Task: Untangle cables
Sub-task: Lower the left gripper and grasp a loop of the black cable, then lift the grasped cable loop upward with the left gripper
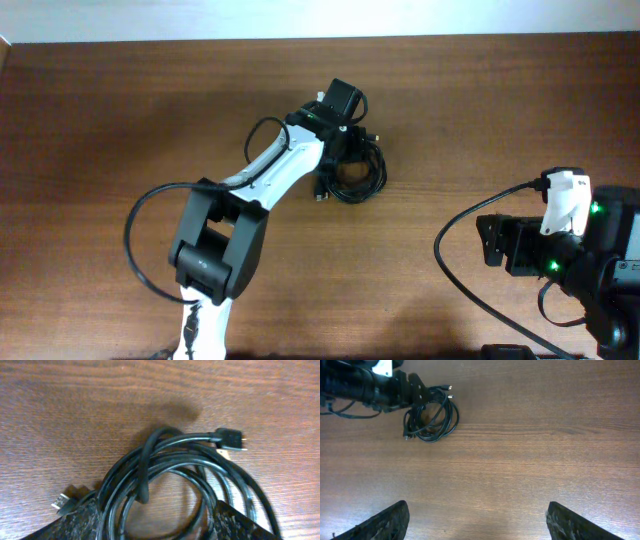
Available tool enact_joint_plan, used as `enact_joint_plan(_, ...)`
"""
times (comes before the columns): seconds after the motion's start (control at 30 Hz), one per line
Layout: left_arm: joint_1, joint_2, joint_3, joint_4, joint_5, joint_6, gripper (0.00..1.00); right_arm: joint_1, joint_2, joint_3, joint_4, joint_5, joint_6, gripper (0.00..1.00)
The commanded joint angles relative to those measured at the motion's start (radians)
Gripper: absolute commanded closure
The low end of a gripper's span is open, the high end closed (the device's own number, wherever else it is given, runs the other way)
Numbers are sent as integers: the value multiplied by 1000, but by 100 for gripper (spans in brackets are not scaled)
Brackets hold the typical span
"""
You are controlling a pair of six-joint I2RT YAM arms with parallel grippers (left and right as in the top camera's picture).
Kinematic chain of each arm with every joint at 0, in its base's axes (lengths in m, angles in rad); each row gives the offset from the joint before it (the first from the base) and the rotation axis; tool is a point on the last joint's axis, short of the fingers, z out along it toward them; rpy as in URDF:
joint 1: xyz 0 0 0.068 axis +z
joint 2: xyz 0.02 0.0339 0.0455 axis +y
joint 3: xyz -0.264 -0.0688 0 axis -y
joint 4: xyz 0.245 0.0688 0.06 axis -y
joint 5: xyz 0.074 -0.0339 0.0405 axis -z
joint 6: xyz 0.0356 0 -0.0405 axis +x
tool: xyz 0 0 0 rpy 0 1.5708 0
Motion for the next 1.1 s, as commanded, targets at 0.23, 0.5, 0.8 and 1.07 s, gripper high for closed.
enact_joint_plan(0.23, 0, 51, 16, 8, -10, 16, 28, 5, -5, 17, 0, 9, -11, 12)
enact_joint_plan(0.5, 0, 51, 19, 7, 20, 16, 100, 5, -5, 17, 0, 9, -10, 12)
enact_joint_plan(0.8, -13, 50, 127, -96, 44, 40, 100, 5, -3, 17, 1, 10, -11, 12)
enact_joint_plan(1.07, -27, 50, 568, -459, -19, 105, 100, 5, -3, 17, 0, 10, -11, 12)
